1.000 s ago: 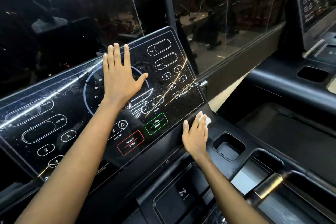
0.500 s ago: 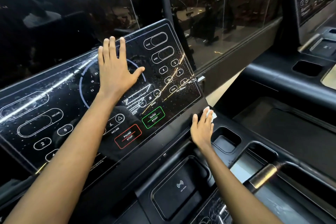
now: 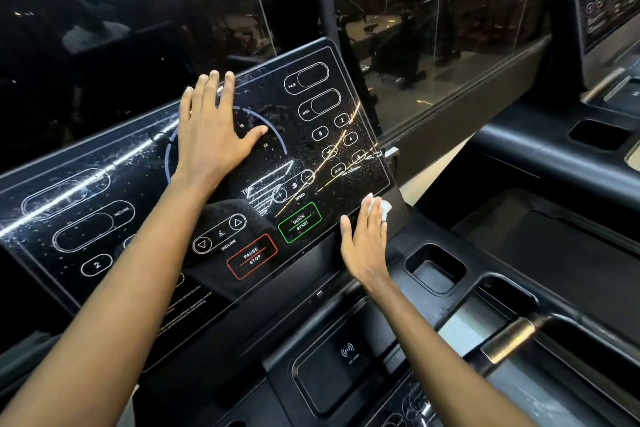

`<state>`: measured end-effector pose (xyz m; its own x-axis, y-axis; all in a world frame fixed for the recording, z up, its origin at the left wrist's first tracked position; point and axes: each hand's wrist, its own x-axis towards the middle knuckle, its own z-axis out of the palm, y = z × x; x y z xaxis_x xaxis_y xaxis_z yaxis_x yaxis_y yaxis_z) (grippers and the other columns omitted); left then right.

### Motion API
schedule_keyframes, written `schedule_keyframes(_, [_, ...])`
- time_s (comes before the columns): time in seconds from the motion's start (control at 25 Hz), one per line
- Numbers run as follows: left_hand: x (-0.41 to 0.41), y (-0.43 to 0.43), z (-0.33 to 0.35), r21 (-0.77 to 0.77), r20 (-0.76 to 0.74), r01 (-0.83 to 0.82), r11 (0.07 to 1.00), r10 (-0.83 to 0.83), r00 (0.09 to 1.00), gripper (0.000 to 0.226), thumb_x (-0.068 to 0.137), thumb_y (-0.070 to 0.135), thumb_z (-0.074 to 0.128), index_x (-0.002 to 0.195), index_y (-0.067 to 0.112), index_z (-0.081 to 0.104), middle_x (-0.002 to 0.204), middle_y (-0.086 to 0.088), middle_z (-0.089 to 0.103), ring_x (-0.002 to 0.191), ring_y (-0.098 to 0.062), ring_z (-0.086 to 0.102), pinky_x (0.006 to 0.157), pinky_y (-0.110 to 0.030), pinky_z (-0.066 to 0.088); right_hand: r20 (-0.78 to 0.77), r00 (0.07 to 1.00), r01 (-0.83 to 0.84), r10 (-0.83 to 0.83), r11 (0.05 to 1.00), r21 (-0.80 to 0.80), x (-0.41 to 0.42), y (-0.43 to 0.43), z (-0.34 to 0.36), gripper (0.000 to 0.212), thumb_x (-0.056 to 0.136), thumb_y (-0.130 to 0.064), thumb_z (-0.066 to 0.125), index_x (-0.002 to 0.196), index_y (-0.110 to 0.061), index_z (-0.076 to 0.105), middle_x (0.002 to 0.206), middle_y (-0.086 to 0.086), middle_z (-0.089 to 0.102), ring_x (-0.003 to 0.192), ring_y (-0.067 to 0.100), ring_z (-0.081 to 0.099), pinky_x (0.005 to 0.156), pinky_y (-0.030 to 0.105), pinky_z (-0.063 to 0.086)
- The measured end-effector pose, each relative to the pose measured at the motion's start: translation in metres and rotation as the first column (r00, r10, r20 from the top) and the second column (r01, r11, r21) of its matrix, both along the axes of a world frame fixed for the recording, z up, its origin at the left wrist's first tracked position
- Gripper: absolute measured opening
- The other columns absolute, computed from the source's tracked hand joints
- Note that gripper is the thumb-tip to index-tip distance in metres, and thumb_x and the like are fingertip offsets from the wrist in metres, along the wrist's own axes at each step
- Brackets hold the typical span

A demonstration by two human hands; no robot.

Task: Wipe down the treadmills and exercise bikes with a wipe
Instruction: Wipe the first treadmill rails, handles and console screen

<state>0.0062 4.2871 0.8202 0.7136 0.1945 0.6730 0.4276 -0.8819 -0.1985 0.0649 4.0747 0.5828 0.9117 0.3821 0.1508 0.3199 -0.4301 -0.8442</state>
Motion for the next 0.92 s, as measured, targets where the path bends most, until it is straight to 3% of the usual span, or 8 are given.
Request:
schedule_keyframes(0.08, [-0.004,0.003,0.001,0.007,0.000,-0.002,1.000,0.002,1.000,0.092,0.089,0.065,0.057,0.158,0.015,0.021,0.162,-0.016,0.027,0.151,-0.031,0.020,0.124,-0.046,0.011,0.043,0.998,-0.053,0.052,0.998,0.016,-0.010,0.010,0.009,0.075,0.104,-0.055,0.020,0.157,-0.015,-0.015,0.164,0.006,-0.022,0.148,0.012,-0.027,0.124,0.044,-0.008])
schedule_keyframes(0.2, [-0.009,0.004,0.002,0.003,0.008,-0.017,1.000,0.017,1.000,0.091,0.089,0.068,0.056,0.158,0.020,0.023,0.160,-0.018,0.029,0.150,-0.033,0.023,0.123,-0.047,0.012,0.137,0.988,-0.054,0.065,0.995,-0.084,-0.028,0.008,0.001,0.076,0.102,-0.059,0.016,0.157,-0.017,-0.015,0.165,0.004,-0.019,0.149,0.013,-0.024,0.124,0.041,-0.007])
schedule_keyframes(0.32, [-0.013,0.007,0.001,0.008,0.018,-0.036,0.999,0.035,0.999,0.090,0.088,0.070,0.055,0.158,0.022,0.024,0.158,-0.018,0.032,0.148,-0.034,0.024,0.123,-0.047,0.012,0.005,1.000,-0.018,0.019,0.983,-0.183,-0.043,0.001,-0.010,0.080,0.100,-0.063,0.011,0.155,-0.013,-0.019,0.164,0.010,-0.020,0.149,0.018,-0.025,0.124,0.044,-0.008])
schedule_keyframes(0.44, [-0.014,0.009,0.001,0.006,0.023,-0.017,1.000,0.017,1.000,0.089,0.088,0.069,0.055,0.157,0.021,0.025,0.156,-0.018,0.035,0.146,-0.034,0.027,0.123,-0.048,0.013,0.013,0.994,-0.105,0.109,0.974,-0.200,-0.061,0.008,-0.005,0.082,0.100,-0.063,0.012,0.155,-0.009,-0.018,0.161,0.010,-0.024,0.149,0.019,-0.027,0.123,0.040,-0.013])
schedule_keyframes(0.6, [-0.015,0.010,0.001,0.014,0.019,-0.005,1.000,0.005,1.000,0.089,0.089,0.068,0.055,0.157,0.020,0.025,0.154,-0.019,0.036,0.145,-0.034,0.028,0.123,-0.048,0.013,-0.045,0.999,-0.016,0.005,0.970,-0.242,-0.044,0.006,-0.003,0.084,0.100,-0.063,0.013,0.156,-0.008,-0.016,0.164,0.015,-0.017,0.151,0.022,-0.022,0.124,0.042,-0.009])
schedule_keyframes(0.68, [-0.016,0.012,0.002,0.010,0.007,-0.003,1.000,0.002,1.000,0.089,0.089,0.067,0.056,0.157,0.020,0.025,0.155,-0.019,0.035,0.145,-0.034,0.028,0.123,-0.047,0.012,-0.055,0.997,-0.061,0.051,0.978,-0.199,-0.040,0.007,0.004,0.084,0.100,-0.062,0.014,0.155,-0.007,-0.016,0.164,0.015,-0.017,0.150,0.021,-0.023,0.124,0.042,-0.009])
schedule_keyframes(0.8, [-0.018,0.013,0.005,0.002,-0.006,0.011,1.000,-0.011,1.000,0.089,0.088,0.066,0.057,0.158,0.020,0.025,0.156,-0.018,0.035,0.146,-0.033,0.027,0.123,-0.046,0.011,0.157,0.973,-0.165,0.170,0.985,-0.047,-0.033,0.022,0.032,0.079,0.103,-0.057,0.020,0.157,-0.010,-0.013,0.164,0.009,-0.021,0.149,0.017,-0.025,0.124,0.041,-0.009])
schedule_keyframes(0.92, [-0.022,0.016,0.007,-0.013,-0.024,0.042,0.999,-0.042,0.999,0.088,0.089,0.062,0.060,0.158,0.019,0.025,0.156,-0.017,0.034,0.147,-0.032,0.027,0.123,-0.045,0.012,0.220,0.968,-0.125,0.123,0.992,-0.003,-0.012,0.036,0.056,0.071,0.106,-0.051,0.022,0.158,-0.017,-0.010,0.165,0.004,-0.018,0.150,0.014,-0.022,0.124,0.044,-0.005])
